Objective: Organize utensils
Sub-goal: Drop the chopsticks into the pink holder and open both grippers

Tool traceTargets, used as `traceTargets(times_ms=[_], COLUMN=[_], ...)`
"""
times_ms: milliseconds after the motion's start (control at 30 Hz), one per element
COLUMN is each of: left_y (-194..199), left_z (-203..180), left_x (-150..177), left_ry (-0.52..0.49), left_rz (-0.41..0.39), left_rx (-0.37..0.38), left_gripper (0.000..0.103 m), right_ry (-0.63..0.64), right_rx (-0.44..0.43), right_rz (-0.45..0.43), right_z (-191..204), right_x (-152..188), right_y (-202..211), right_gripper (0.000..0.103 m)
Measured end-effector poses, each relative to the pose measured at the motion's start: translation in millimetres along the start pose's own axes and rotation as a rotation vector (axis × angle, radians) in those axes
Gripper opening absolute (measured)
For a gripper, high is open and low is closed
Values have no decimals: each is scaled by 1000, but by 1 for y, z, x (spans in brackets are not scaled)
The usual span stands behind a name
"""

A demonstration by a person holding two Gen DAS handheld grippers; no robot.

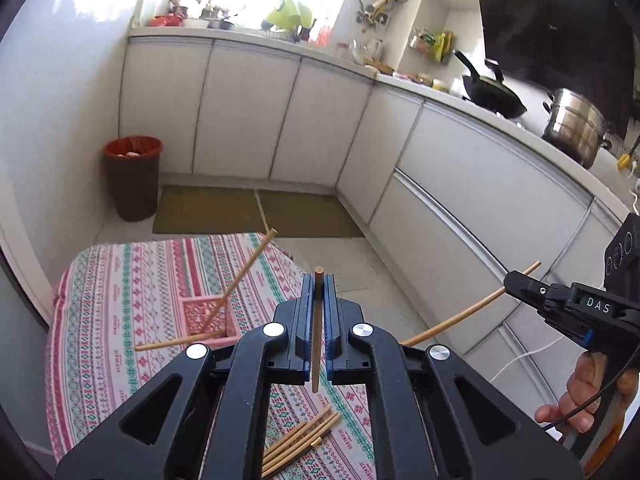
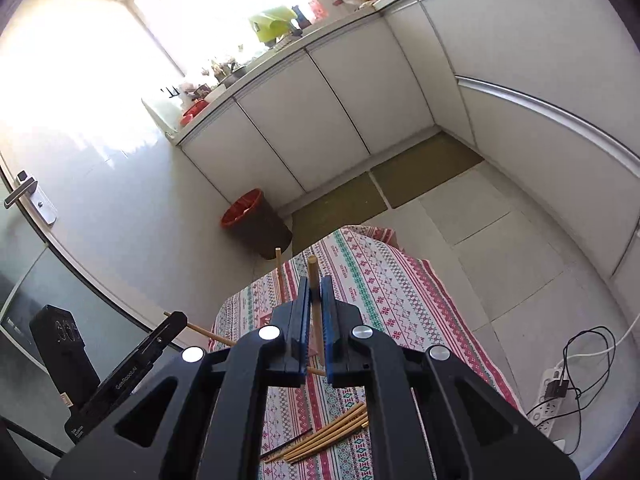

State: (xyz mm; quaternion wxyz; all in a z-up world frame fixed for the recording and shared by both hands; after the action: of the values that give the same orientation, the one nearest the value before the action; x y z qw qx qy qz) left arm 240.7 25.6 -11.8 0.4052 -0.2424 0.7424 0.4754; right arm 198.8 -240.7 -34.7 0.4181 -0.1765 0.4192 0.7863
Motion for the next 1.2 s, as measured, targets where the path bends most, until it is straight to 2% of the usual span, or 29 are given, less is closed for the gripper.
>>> traceTargets(times_ms=[233, 467, 600, 767, 800, 867, 900, 933, 1067, 1133, 1200], left_y=[34, 49, 31, -10, -18, -26, -25, -20, 12, 25, 39], left_z=[15, 34, 48, 68, 71, 82, 88, 94, 107, 113, 121], left_x=[-23, -56, -63, -53, -49, -41, -38, -36, -35, -36, -35], left_ry=[22, 26, 12, -1, -8, 50, 84, 111, 189, 237, 281], left_rz=[-78, -169, -176, -155, -147, -126, -134, -156, -257, -287, -312], left_rx=[-34, -144, -214, -270, -283, -259, -244, -251, -281, -297, -297], left_gripper=[4, 4, 4, 5, 8, 23, 37, 42, 48, 56, 57], right_ry=[21, 107, 156, 197, 203, 209, 216, 224, 249, 257, 268], right_rx=[-49, -111, -123, -110, -107, -103, -97, -86, -64, -59, -56], right_rz=[3, -49, -48, -33, -29, -20, -17, -13, -1, -1, 4], right_z=[24, 78, 107, 120, 121, 121, 121, 121, 122, 125, 129], right_x=[-18, -45, -51, -47, -45, -44, -42, -41, -34, -30, -28], right_y=[7, -3, -28, -75, -83, -102, -109, -116, -135, -140, -146], right_gripper=[6, 6, 6, 6, 6, 6, 6, 6, 6, 6, 6])
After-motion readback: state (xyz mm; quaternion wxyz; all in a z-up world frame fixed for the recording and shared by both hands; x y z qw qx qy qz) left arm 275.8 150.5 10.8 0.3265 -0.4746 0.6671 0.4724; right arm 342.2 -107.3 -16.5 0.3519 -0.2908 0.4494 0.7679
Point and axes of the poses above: each gripper's, at about its wrist camera, not at the fingertips, and y roughly against the way its jaws point, z to its left, x to its underside, the point moved 2 cm from there along -y, roughly the way its jaws point, and after that the axes turned 4 degrees about -y, right-handed, at the moved point
